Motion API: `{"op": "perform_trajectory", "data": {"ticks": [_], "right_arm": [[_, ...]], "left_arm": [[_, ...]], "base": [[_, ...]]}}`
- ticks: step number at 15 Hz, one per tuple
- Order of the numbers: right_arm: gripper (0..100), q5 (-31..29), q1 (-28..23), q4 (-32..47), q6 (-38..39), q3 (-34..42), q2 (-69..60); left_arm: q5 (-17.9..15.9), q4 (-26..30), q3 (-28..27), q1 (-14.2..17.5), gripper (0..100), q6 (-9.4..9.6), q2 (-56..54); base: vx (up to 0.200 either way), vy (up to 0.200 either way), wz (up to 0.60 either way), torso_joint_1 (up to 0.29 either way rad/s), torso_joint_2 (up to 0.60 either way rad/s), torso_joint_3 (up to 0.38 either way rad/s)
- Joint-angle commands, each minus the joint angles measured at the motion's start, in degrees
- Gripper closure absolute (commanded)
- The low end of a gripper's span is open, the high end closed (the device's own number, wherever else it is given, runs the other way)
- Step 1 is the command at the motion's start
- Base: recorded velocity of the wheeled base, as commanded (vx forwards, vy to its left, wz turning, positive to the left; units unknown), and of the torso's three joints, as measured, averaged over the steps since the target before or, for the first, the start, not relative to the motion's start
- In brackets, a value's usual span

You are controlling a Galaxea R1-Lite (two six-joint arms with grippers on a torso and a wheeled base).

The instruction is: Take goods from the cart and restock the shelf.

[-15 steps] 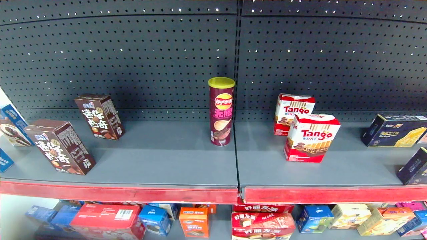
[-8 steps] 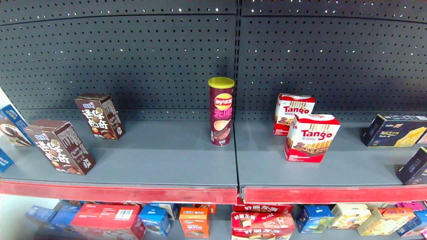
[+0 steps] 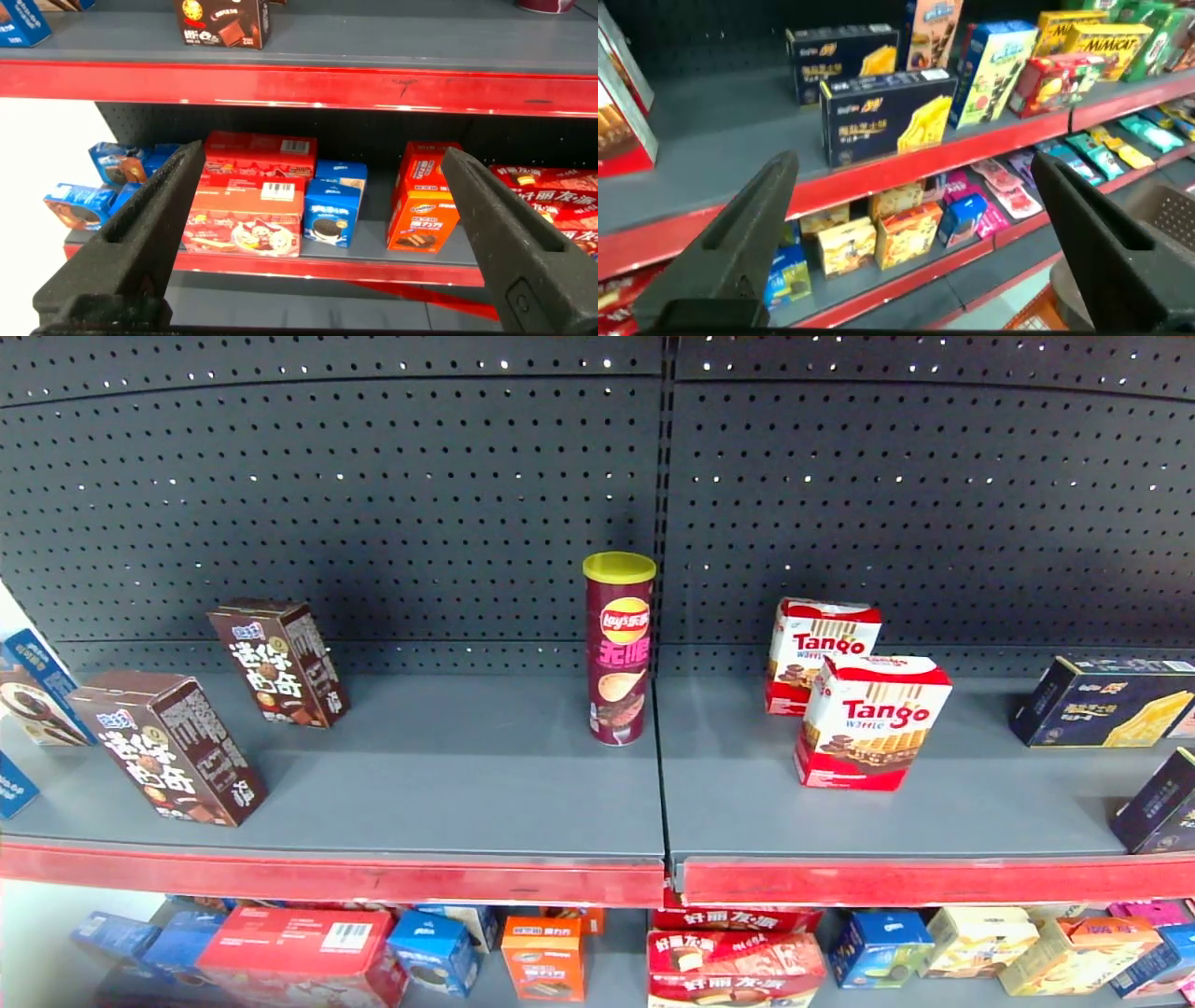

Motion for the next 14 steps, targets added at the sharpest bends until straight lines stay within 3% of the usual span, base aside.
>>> {"op": "perform_trajectory", "data": {"ticks": [1,2,5,7,12,14], "right_arm": [[0,0.03,-1.04,0.04,-0.04,0.97,0.10],[0,5.22,-5.87,-0.05,-0.04,2.46,0.54],[0,11.37,-12.99,0.12,-0.66,4.22,-0.43],[0,14.27,-13.87,0.39,-4.52,6.24,-5.26],[0,17.00,-14.04,0.56,-5.31,8.70,-10.80],[0,17.09,-13.78,0.47,-5.40,8.53,-10.80]], "left_arm": [[0.04,0.00,0.00,0.04,0,-0.04,0.07],[0.04,0.00,0.00,0.04,0,-0.04,0.07],[0.04,0.00,0.00,0.04,0,-0.04,0.07],[-0.04,0.00,0.00,0.04,0,0.13,0.07],[-0.13,0.00,-0.09,0.04,0,0.31,0.07],[-0.13,0.00,-0.09,0.04,0,0.22,0.07]], "base": [[0.000,0.000,0.00,0.000,0.00,0.000],[0.000,0.000,0.00,0.000,0.00,0.000],[0.000,0.000,-0.20,0.001,0.00,0.001],[0.000,0.000,-0.60,0.000,0.00,0.000],[0.000,0.000,-0.60,0.006,0.00,-0.002],[0.000,0.000,0.00,0.000,0.00,0.000]]}}
